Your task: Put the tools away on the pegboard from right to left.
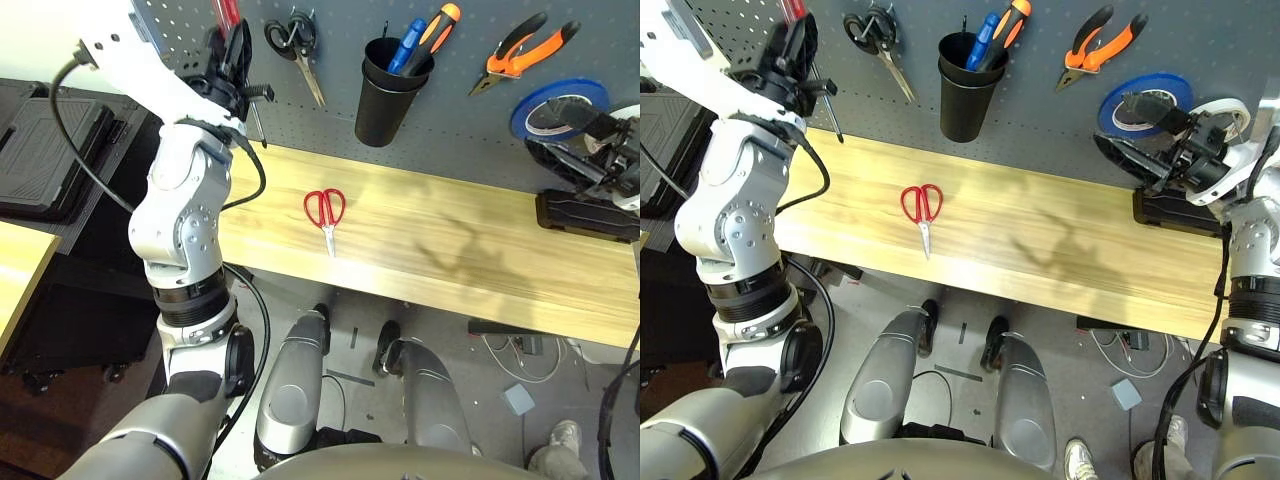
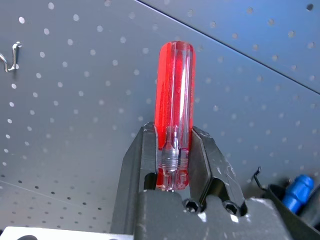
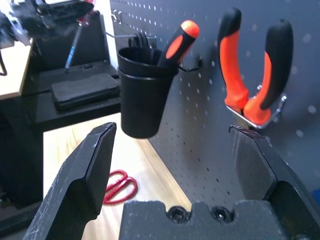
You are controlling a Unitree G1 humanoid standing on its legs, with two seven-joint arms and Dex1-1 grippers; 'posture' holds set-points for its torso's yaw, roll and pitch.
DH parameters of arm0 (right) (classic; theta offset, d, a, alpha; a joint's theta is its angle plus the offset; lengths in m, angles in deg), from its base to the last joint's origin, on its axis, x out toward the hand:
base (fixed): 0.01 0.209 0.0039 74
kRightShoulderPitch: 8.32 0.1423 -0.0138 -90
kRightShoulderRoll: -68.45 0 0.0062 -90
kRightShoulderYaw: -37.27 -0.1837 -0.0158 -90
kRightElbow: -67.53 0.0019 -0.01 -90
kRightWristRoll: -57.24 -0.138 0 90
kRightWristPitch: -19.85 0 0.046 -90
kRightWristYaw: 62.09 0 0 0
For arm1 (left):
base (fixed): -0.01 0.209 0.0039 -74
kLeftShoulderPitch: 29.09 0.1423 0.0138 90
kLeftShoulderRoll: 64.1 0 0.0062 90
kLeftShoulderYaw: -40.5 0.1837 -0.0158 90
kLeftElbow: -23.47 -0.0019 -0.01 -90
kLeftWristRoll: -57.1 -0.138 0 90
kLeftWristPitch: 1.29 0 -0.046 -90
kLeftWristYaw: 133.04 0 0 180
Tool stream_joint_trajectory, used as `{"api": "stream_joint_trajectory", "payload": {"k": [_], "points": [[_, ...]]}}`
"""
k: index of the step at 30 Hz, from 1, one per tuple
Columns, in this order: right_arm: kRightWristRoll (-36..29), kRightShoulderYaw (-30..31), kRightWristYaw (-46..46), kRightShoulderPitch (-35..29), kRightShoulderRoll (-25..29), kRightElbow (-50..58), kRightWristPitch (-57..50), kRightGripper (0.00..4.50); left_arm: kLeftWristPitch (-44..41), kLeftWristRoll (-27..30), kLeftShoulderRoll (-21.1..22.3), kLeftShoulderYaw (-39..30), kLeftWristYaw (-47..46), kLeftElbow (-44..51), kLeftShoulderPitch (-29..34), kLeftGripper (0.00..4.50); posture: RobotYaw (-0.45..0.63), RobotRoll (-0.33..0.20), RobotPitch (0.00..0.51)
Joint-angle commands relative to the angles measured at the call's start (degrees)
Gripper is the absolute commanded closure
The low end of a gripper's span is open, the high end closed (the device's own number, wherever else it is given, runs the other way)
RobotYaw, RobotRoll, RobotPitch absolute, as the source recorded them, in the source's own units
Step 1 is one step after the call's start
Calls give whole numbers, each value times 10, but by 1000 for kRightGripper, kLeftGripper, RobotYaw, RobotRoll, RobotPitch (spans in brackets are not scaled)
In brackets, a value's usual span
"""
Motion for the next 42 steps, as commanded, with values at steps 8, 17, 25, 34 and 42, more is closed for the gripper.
{"api": "stream_joint_trajectory", "payload": {"k": [8,17,25,34,42], "points": [[-18,-11,-16,-12,-7,41,-32,0,39,8,-22,-7,-26,-69,-127,3620,177,0,262],[-10,-3,-24,-9,-26,49,-25,0,131,-5,-62,5,-25,-183,-206,3620,169,0,254],[3,0,-39,-15,-37,57,-12,0,210,-9,-99,23,-9,-298,-261,3620,151,0,254],[20,1,-50,-21,-43,62,8,0,281,-51,-111,63,10,-385,-271,3620,139,0,266],[34,5,-56,-16,-50,57,24,0,315,-87,-123,96,23,-415,-245,3620,131,0,272]]}}
